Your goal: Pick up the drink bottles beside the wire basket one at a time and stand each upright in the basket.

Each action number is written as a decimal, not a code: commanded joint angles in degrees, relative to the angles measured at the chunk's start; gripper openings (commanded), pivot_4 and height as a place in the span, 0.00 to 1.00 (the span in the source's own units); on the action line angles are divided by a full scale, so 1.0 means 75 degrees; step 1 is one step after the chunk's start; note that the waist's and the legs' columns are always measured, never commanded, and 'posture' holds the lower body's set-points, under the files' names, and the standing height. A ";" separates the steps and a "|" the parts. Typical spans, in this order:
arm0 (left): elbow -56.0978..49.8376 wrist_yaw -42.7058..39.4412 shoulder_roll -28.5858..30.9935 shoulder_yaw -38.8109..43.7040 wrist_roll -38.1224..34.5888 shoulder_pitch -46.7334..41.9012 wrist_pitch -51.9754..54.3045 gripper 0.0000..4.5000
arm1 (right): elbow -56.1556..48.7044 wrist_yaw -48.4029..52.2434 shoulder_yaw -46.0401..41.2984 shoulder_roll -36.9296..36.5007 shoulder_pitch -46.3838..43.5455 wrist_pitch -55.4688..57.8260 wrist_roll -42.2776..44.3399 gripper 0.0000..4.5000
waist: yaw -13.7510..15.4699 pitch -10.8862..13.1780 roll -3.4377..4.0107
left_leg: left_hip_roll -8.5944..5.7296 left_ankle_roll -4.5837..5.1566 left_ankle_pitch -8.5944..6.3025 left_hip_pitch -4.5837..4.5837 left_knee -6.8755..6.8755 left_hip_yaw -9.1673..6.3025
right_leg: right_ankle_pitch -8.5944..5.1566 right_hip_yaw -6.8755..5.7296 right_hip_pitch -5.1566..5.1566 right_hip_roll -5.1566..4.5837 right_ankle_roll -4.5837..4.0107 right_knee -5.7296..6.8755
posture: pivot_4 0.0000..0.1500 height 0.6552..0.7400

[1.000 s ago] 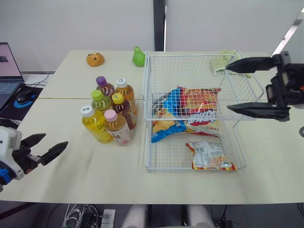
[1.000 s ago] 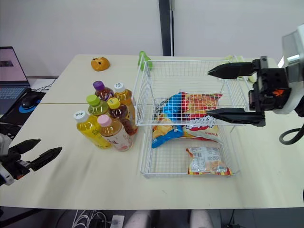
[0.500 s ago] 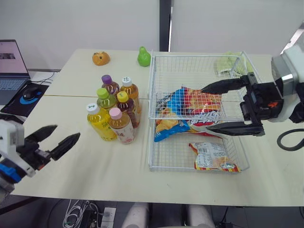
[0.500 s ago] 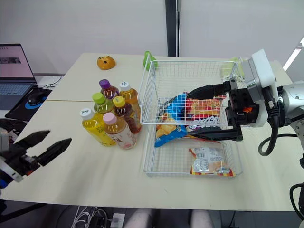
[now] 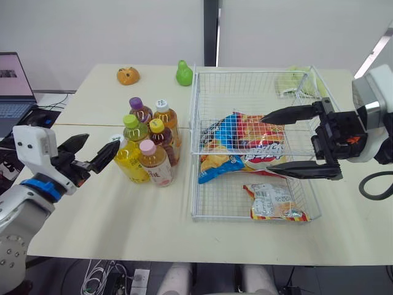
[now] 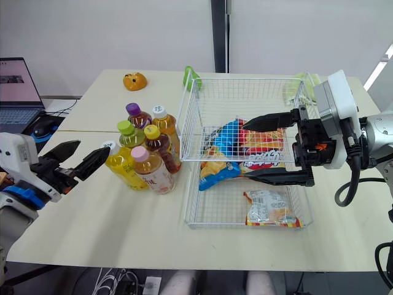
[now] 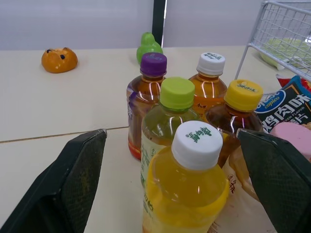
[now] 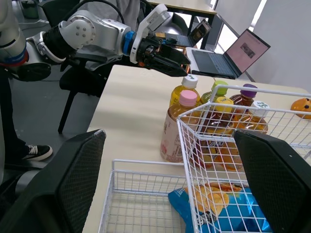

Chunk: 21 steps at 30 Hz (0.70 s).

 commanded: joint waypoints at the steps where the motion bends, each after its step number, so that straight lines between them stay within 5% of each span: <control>1: -0.0008 0.0129 0.0073 -0.0248 0.0184 -0.0263 -0.0087 0.99 | -0.0092 -0.0046 -0.0189 0.0009 -0.0143 -0.0109 -0.0006 1.00 | -0.0013 0.0000 0.0000 | 0.0001 0.0000 0.0000 0.0000 0.0000 0.0001 | 0.0000 0.0001 -0.0001 0.0001 0.0000 0.0001 | 1.00 1.00; 12: 0.0537 -0.0267 0.0029 -0.0895 0.0734 -0.0586 -0.0446 0.99 | -0.0066 -0.0184 -0.0102 0.0150 -0.0318 -0.0067 -0.0110 1.00 | -0.0009 0.0000 0.0000 | -0.0001 0.0000 0.0000 -0.0001 0.0000 0.0002 | 0.0001 0.0002 -0.0002 0.0002 0.0000 0.0002 | 1.00 1.00; 15: 0.0772 -0.0463 0.0000 -0.1128 0.0949 -0.0723 -0.0637 0.87 | -0.0047 -0.0219 -0.0092 0.0169 -0.0366 -0.0080 -0.0181 1.00 | -0.0006 0.0000 0.0000 | -0.0001 0.0000 0.0000 -0.0001 0.0000 0.0002 | 0.0001 0.0001 -0.0001 0.0002 0.0000 0.0002 | 1.00 1.00; 21: 0.0856 -0.0588 -0.0115 -0.1252 0.1090 -0.0716 -0.0785 0.45 | -0.0099 -0.0263 -0.0187 0.0134 -0.0369 -0.0021 -0.0129 1.00 | -0.0018 0.0000 0.0000 | -0.0001 0.0000 0.0001 -0.0001 0.0000 0.0003 | 0.0002 0.0004 -0.0002 0.0002 0.0002 0.0002 | 1.00 1.00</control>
